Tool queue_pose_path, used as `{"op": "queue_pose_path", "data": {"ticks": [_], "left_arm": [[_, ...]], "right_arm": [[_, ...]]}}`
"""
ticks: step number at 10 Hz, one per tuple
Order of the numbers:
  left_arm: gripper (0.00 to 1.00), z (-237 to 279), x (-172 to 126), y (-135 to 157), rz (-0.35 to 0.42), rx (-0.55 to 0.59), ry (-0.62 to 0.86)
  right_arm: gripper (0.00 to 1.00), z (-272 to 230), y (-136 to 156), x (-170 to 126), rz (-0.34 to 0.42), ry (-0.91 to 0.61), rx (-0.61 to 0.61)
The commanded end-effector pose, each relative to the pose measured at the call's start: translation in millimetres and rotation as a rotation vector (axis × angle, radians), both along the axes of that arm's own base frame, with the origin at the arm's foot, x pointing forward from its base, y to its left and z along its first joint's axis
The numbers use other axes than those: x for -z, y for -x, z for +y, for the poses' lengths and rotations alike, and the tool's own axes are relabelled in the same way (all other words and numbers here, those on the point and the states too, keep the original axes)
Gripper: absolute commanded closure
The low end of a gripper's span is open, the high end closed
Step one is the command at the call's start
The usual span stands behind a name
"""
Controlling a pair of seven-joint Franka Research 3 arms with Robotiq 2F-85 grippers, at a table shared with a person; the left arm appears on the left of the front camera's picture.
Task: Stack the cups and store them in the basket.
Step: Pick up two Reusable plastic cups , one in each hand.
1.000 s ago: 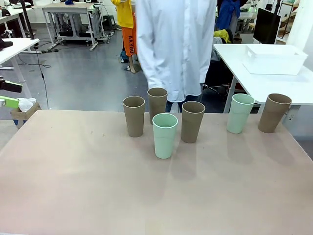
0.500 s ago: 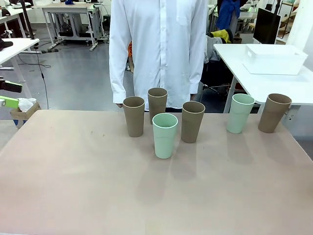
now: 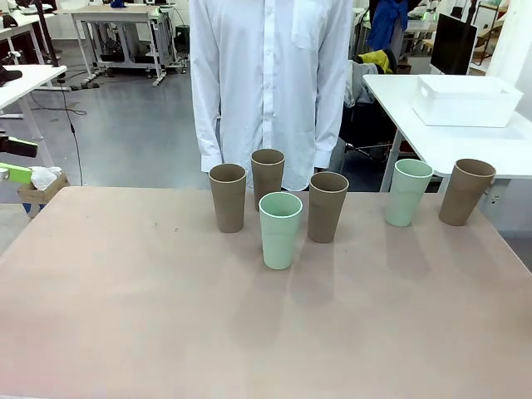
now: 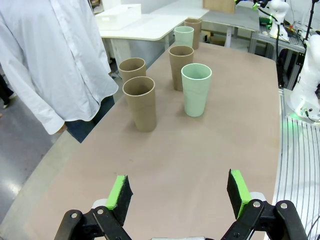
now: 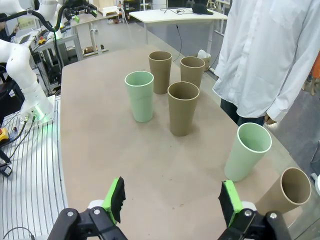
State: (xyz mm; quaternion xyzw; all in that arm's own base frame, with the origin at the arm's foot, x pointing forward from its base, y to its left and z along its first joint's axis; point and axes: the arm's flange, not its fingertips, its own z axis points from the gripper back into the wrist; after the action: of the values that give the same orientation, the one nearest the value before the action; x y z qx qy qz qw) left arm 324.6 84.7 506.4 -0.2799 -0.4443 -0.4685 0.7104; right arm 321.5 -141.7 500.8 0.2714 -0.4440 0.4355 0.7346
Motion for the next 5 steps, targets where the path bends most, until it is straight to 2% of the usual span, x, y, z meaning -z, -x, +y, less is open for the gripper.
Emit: {"op": "queue_pose_path", "data": {"ticks": [1, 5], "left_arm": [[0.0, -0.1, 0.9, -2.6, -0.026, 0.009, 0.015], [0.0, -0.1, 0.9, -2.6, -0.026, 0.009, 0.015]], "right_arm": [[0.0, -1.3, -4.2, -2.3, -0.033, -0.013, -0.008], [0.0, -1.3, -4.2, -2.3, -0.033, -0.013, -0.008]]}}
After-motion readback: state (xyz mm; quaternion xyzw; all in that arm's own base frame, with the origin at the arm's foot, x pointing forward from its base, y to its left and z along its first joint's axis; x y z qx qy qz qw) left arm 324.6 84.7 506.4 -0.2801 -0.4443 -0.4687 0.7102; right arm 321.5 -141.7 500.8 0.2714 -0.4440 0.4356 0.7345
